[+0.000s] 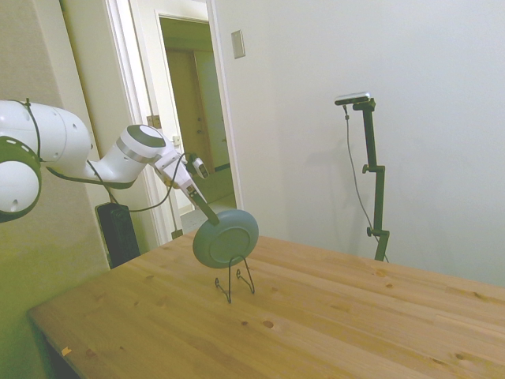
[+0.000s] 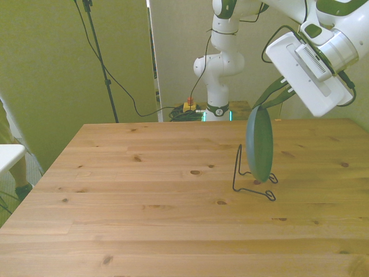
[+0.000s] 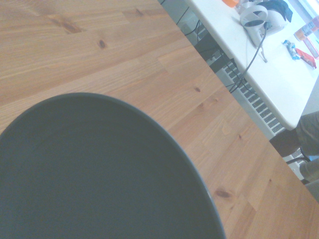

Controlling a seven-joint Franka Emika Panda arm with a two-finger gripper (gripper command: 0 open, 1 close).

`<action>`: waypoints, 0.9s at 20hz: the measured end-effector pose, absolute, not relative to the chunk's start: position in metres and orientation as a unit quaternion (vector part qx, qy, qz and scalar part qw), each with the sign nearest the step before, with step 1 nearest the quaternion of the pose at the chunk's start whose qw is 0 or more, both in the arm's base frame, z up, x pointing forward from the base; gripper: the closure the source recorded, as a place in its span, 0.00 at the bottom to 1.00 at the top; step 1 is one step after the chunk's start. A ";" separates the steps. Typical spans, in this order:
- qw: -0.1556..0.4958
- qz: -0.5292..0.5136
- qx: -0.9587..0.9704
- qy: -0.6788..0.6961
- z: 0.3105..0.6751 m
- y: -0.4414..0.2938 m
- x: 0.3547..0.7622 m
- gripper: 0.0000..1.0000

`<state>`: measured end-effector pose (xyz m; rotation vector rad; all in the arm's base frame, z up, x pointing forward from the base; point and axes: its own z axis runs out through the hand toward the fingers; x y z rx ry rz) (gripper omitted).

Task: Load the plate

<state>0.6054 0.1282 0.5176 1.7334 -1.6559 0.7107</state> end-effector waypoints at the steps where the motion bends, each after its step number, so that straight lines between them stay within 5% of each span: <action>1: 0.318 0.268 0.657 -0.628 0.515 0.130 0.608 1.00; 18: 0.364 0.259 0.645 -0.620 0.476 0.142 0.628 1.00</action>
